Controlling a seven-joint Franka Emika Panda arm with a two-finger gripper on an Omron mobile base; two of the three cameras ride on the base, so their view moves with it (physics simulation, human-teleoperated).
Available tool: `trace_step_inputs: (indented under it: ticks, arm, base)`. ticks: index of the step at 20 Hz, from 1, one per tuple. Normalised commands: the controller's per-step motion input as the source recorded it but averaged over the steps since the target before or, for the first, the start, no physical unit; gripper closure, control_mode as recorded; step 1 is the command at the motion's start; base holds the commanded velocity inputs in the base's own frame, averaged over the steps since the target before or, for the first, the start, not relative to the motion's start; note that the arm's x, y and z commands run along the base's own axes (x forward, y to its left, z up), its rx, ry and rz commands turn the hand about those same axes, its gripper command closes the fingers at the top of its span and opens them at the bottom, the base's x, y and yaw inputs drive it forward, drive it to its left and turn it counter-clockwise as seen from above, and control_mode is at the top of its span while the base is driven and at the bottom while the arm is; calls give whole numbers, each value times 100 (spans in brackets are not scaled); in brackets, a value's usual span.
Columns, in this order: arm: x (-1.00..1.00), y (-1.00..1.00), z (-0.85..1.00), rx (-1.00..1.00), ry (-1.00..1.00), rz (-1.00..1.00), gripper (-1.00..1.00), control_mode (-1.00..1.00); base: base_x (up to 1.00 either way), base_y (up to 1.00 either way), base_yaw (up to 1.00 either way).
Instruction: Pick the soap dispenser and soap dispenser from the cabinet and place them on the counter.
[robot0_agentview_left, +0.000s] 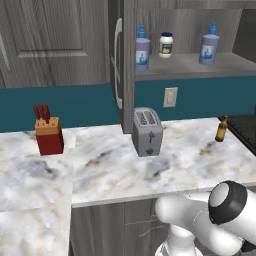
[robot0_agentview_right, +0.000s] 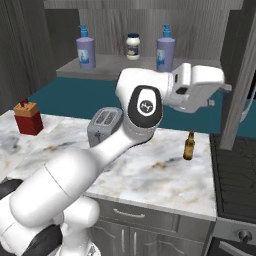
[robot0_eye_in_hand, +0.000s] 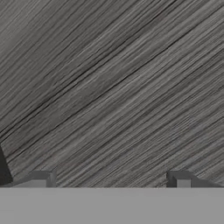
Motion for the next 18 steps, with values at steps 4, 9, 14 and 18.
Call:
trace_step_inputs:
  ticks: [4, 9, 14, 18]
  arm:
    - [-24, 5, -4, 2, -6, 6, -100, -100]
    - [-36, 28, -3, 9, -12, 3, -100, -100]
    - [-34, 31, 2, 6, -10, 4, -100, -100]
    - [-33, 34, 13, 7, -10, 0, -100, -100]
  base:
    - [0, 0, 0]
    - [0, 0, 0]
    - [0, 0, 0]
    - [0, 0, 0]
